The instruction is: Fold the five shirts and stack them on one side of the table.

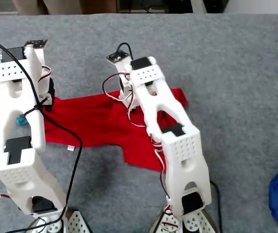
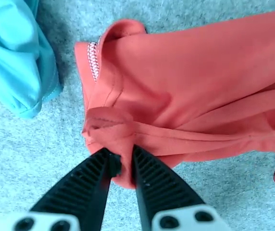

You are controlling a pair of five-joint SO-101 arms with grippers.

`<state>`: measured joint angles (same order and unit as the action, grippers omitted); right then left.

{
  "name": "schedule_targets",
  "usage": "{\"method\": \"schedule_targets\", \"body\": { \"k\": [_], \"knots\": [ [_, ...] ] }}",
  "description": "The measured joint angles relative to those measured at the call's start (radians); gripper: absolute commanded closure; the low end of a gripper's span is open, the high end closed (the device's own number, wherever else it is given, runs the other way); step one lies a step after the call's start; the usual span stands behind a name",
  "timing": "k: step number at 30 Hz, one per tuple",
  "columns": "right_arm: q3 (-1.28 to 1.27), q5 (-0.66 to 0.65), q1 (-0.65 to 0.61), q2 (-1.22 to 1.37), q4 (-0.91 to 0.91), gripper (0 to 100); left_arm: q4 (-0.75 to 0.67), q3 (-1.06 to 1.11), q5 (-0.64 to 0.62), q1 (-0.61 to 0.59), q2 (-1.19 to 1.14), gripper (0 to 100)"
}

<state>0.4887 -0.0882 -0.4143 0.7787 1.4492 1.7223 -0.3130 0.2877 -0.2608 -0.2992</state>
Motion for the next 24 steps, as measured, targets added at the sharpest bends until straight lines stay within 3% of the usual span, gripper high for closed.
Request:
{"method": "schedule_targets", "body": {
  "k": [6, 24],
  "knots": [
    [0.064, 0.0, 0.032, 0.037, 0.025, 98.9, 0.0, 0.0, 0.0, 0.0, 0.0, 98],
    [0.44, -0.066, 0.106, 0.055, 0.315, 98.6, 0.0, 0.0, 0.0, 0.0, 0.0, 98]
  ]
}}
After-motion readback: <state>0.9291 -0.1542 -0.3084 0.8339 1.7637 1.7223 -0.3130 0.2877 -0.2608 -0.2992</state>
